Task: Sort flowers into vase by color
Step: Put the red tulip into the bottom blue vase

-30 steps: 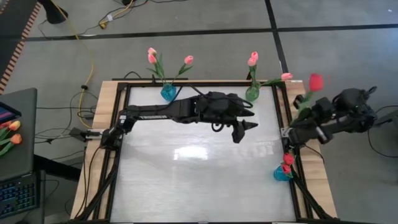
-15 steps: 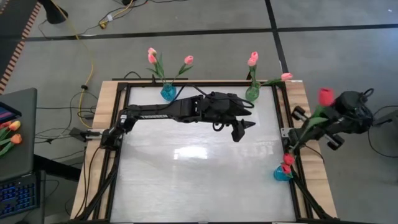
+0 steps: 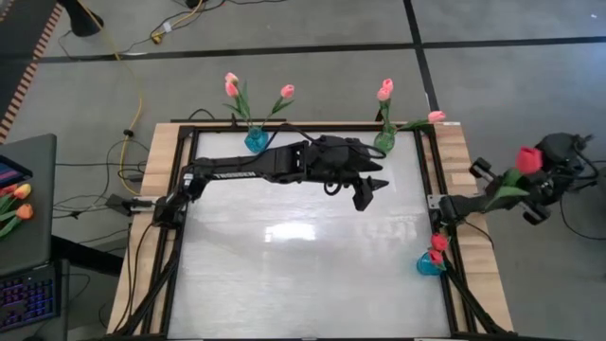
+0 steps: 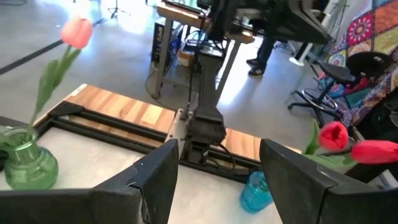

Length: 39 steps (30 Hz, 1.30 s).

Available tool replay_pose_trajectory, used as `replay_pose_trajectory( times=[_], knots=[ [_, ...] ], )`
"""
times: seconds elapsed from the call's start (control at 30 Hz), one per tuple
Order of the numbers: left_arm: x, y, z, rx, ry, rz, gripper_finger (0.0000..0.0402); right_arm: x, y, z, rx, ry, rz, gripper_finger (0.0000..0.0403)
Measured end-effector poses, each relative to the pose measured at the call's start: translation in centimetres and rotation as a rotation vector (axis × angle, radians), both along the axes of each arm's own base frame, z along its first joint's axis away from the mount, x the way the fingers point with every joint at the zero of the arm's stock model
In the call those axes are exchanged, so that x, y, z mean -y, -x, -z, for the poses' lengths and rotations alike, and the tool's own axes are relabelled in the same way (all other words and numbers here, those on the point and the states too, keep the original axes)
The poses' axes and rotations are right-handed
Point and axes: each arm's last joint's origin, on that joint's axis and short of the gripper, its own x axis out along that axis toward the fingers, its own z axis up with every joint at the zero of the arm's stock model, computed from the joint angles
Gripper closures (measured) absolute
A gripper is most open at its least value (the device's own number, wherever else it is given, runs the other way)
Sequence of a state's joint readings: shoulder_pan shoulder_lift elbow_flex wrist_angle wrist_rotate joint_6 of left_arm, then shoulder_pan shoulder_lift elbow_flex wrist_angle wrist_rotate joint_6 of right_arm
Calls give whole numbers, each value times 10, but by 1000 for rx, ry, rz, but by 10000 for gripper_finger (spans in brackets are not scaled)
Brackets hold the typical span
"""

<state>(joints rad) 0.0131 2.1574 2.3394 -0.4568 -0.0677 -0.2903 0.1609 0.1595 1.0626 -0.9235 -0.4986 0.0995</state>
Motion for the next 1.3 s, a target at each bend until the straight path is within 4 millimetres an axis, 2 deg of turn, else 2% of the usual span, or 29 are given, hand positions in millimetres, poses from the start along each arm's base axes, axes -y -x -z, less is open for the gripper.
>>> replay_pose_trajectory(
  times=[0.23, 0.37, 0.5, 0.77, 1.0, 1.17, 1.3],
  knots=[
    [-3, 0, 0, 1, 6, -25, 189, -7, 2, 27, 17, -29, -74, 385],
    [-3, 0, 0, 0, 13, -34, 189, -12, -15, 51, -23, -38, -144, 385],
    [-3, 0, 0, -1, 21, -39, 189, -16, -27, 63, -78, -56, -199, 385],
    [-3, 0, 2, -14, 21, -38, 189, -17, -30, 67, -22, 31, -141, 385],
    [-4, 1, 3, -26, 9, -38, 189, -15, -39, 93, -216, 24, -34, 385],
    [-5, 1, 3, -33, 2, -38, 189, -15, -42, 94, -225, 18, 48, 385],
    [-5, 1, 3, -34, 1, -38, 189, -16, -42, 99, -300, -38, 118, 385]
  ],
)
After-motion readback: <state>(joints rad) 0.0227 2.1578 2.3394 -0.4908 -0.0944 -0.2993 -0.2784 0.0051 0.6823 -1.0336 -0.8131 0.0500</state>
